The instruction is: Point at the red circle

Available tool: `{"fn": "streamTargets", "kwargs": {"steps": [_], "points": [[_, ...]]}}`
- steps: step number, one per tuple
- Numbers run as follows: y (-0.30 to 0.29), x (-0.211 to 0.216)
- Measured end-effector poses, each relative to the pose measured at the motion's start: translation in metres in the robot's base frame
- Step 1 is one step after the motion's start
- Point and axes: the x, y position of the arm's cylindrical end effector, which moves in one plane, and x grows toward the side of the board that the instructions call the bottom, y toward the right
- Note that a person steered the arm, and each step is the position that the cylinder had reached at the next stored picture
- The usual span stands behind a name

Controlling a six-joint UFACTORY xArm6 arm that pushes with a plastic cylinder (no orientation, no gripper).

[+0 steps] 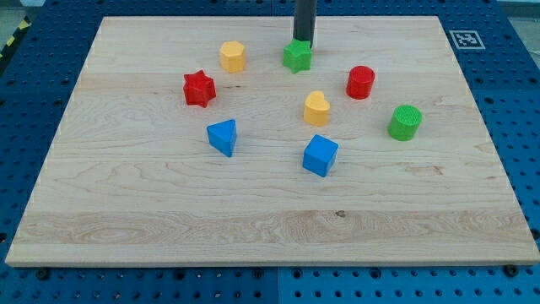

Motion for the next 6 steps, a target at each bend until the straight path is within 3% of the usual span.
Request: {"fn": "streamTargets", "kwargs": {"steps": [2,3,6], "points": [[0.003,0.0],[0.031,-0.03],[0.042,-0.03]]}}
